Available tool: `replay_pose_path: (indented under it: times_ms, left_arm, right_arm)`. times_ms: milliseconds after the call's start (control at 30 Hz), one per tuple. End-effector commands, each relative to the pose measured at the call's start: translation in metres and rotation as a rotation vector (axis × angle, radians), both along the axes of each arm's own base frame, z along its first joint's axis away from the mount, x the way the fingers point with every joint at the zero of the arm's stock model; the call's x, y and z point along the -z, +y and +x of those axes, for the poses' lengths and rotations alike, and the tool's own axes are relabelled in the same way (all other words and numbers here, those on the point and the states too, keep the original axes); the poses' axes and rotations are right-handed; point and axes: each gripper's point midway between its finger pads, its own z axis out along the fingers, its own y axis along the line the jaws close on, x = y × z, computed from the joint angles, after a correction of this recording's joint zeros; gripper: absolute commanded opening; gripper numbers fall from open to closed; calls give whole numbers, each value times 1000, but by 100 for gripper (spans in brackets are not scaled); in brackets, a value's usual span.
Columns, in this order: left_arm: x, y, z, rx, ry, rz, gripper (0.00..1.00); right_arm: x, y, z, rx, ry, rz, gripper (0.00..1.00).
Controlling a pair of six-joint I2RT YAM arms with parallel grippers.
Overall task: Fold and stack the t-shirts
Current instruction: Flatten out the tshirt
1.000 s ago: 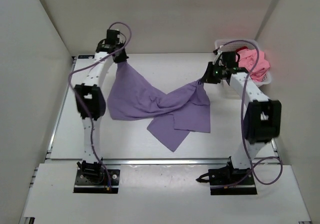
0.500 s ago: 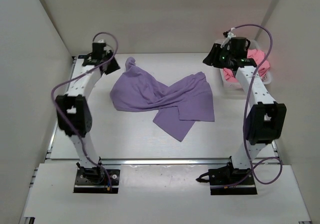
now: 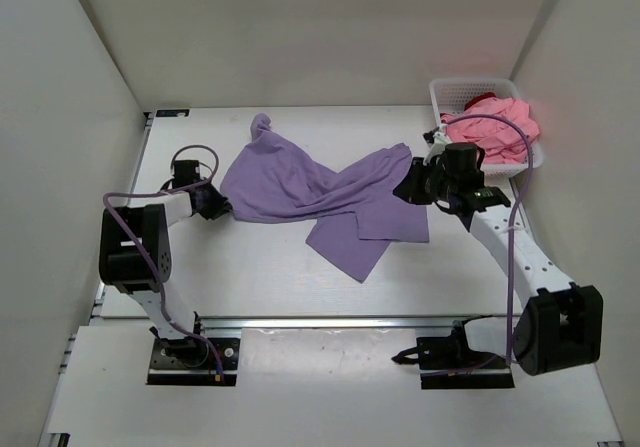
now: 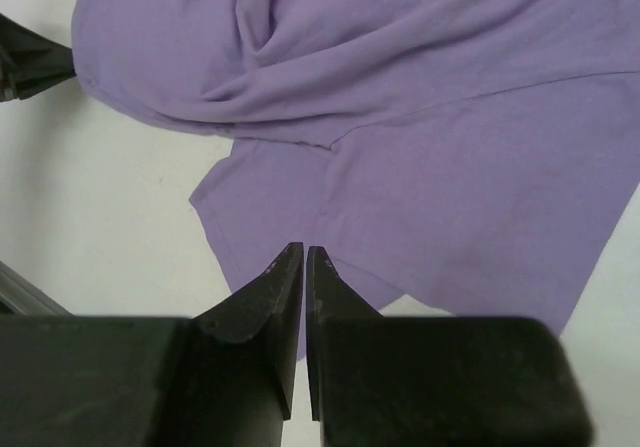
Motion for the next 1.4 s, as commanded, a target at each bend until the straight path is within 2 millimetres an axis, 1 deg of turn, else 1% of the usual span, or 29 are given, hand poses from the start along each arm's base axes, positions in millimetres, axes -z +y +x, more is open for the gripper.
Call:
replay_pose_path:
  times_ms: [0,33,100,133,167,200,267,300,333,367,400,433,467,500,567,600,633,700,767,900,933,1033,1067,1100,1133,1200,1267,1300,1367]
  left_arm:
    - [-22,-17,22,25,-95,-22,30]
    - [-14,-18,18,18,-77,-16,31]
    - [-17,-16,23,4,-94,2,33]
    - [-14,-13,24,-8,-85,21,34]
    - [-12,-13,25,-5,-80,20,35]
    - [-13,-17,26,11,-83,10,34]
    - [-13,-12,30,5,-84,36,27]
    - [-18,-11,34,7,-98,40,15]
    - [-24,-11,35,7,-112,49,11]
    - [-31,-7,34,2,-120,66,3]
    - [-38,-4,39,3,-136,81,0]
    - [-50,-1,41,8,-156,111,0]
    - [-55,9,39,-13,-155,151,0]
    - [-63,-5,42,35,-174,168,0]
    - [-77,0,39,51,-186,219,0]
    - [-80,3,38,40,-183,226,0]
    - [-81,0,29,61,-171,242,0]
    - [-88,2,23,55,-188,276,0]
    - [-80,6,14,49,-167,284,0]
    - [-51,11,11,37,-103,237,0]
    - [-40,12,7,36,-74,235,0]
    - [-22,11,13,42,-27,225,0]
    - [-20,9,16,48,-26,221,0]
    - [-8,5,21,66,-5,205,5]
    - [-8,4,25,59,-17,194,8]
    - [-5,1,25,60,-17,192,18]
    - [-5,-4,28,76,-33,179,22]
    - [-6,-3,29,63,-33,172,25]
    - [-2,-7,29,80,-29,181,27]
  right_arm:
    - [-24,0,1,-5,-125,3,5]
    - [-26,-2,2,-1,-132,3,6]
    - [-27,-3,0,-4,-137,8,5]
    - [-31,-2,0,-9,-147,14,6]
    - [-27,-1,-1,-11,-139,17,5]
    - [-28,-1,-2,-7,-137,21,5]
    - [-29,-2,-1,-5,-152,19,5]
    - [-34,0,-2,-11,-160,24,5]
    - [-32,0,-3,-6,-152,31,5]
    - [-30,1,-3,-11,-149,27,5]
    - [-28,2,-5,-14,-139,31,5]
    - [-26,3,-6,-20,-139,33,5]
    - [-27,5,-4,-25,-142,36,5]
    - [-28,6,-5,-26,-145,39,5]
    - [-29,7,-6,-35,-138,50,5]
    - [-29,7,-7,-37,-140,51,5]
    - [-27,8,-8,-33,-133,52,5]
    - [-33,7,-6,-35,-150,52,5]
    - [-32,6,-7,-35,-151,56,5]
    - [-30,8,-10,-42,-149,48,5]
    - [-33,7,-8,-38,-155,50,5]
    - [-33,5,-7,-31,-159,47,5]
    - [-32,3,-6,-20,-158,41,5]
    - [-32,2,-5,-20,-156,46,5]
    - [-32,3,-6,-30,-153,53,5]
    - [-29,4,-6,-29,-143,54,6]
    - [-29,5,-7,-37,-144,55,5]
    - [-28,5,-6,-37,-144,52,5]
    - [-27,4,-5,-31,-139,51,5]
